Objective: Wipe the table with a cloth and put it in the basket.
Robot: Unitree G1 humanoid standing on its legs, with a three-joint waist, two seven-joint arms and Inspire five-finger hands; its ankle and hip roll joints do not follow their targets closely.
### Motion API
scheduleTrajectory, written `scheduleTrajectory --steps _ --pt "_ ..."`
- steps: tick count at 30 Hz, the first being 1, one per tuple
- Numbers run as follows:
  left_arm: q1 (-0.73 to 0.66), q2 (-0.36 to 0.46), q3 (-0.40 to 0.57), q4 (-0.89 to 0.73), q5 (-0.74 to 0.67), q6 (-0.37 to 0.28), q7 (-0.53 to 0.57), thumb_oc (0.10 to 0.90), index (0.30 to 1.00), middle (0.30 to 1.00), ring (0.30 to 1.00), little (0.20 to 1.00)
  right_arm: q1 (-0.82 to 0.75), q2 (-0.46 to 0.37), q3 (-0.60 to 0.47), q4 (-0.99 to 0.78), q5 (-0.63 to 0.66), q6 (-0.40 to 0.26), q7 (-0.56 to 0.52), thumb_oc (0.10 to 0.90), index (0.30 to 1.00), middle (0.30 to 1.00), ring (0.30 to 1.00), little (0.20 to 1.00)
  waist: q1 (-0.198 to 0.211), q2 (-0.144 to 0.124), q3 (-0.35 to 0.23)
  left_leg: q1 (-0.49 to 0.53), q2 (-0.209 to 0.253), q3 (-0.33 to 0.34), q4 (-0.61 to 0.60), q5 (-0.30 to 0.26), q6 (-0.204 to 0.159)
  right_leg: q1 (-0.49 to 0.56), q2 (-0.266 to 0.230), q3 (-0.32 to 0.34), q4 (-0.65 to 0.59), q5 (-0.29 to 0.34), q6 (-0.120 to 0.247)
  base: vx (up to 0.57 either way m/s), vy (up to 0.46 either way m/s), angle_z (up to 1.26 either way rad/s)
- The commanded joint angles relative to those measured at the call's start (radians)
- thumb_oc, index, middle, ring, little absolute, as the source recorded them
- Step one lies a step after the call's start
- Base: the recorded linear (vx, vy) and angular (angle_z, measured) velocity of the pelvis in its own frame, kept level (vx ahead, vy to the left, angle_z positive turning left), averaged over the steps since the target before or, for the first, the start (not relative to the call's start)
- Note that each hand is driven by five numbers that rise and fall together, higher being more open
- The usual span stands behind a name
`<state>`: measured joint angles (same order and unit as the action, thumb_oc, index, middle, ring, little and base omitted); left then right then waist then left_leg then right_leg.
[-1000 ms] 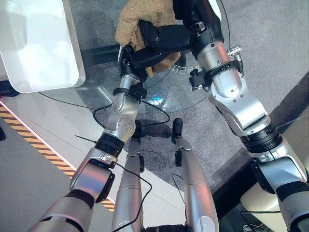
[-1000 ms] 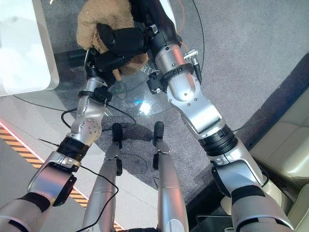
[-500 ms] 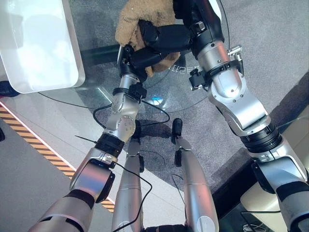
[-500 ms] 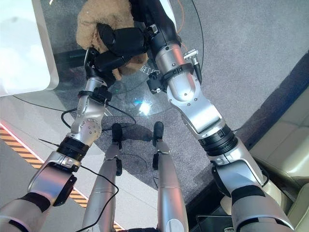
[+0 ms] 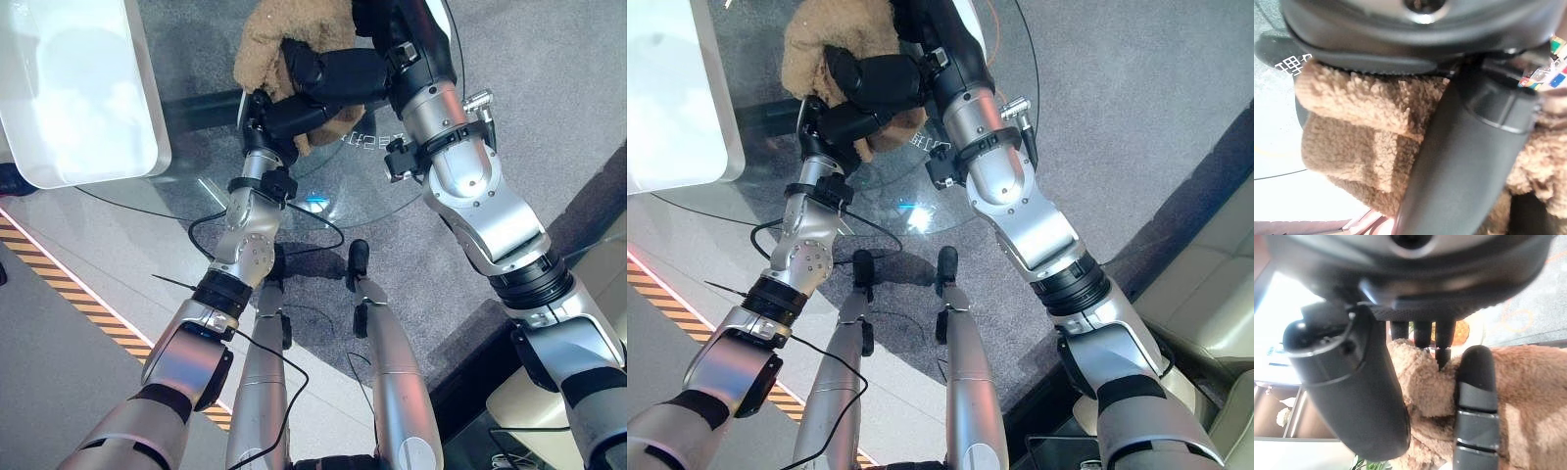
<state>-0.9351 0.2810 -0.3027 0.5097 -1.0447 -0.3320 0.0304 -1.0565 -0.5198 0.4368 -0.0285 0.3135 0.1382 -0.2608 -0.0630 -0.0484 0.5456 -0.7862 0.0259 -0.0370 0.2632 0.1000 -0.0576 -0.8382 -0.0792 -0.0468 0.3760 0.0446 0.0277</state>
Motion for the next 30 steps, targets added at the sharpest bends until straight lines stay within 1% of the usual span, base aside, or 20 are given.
scheduleTrajectory --steps 1,20,30 --pt "-0.061 0.0 0.054 -0.12 -0.021 -0.113 -0.061 0.1 0.3 0.3 0.3 0.2 -0.207 -0.015 -0.135 -0.232 -0.005 -0.19 -0.066 0.8 0.9 0.9 0.9 0.9 0.002 -0.019 -0.026 0.048 0.013 0.014 0.03 -0.067 0.006 0.091 0.029 0.069 -0.035 -0.05 0.044 0.0 0.0 0.0" --pt "-0.08 -0.001 0.055 -0.119 -0.047 -0.11 -0.068 0.1 0.3 0.3 0.3 0.2 -0.214 -0.018 -0.129 -0.224 -0.009 -0.182 -0.06 0.8 0.9 0.9 0.9 0.9 0.002 -0.025 -0.026 0.051 0.015 0.015 0.026 -0.067 0.004 0.096 0.029 0.067 -0.04 -0.051 0.043 0.0 0.0 0.0" --pt "-0.079 -0.013 0.058 -0.12 -0.073 -0.105 -0.081 0.1 0.3 0.3 0.3 0.2 -0.212 -0.012 -0.128 -0.228 -0.027 -0.163 -0.053 0.8 0.9 0.9 0.9 0.9 0.003 -0.03 -0.026 0.052 0.016 0.016 0.024 -0.067 0.004 0.1 0.029 0.065 -0.045 -0.05 0.042 0.0 0.0 0.0"
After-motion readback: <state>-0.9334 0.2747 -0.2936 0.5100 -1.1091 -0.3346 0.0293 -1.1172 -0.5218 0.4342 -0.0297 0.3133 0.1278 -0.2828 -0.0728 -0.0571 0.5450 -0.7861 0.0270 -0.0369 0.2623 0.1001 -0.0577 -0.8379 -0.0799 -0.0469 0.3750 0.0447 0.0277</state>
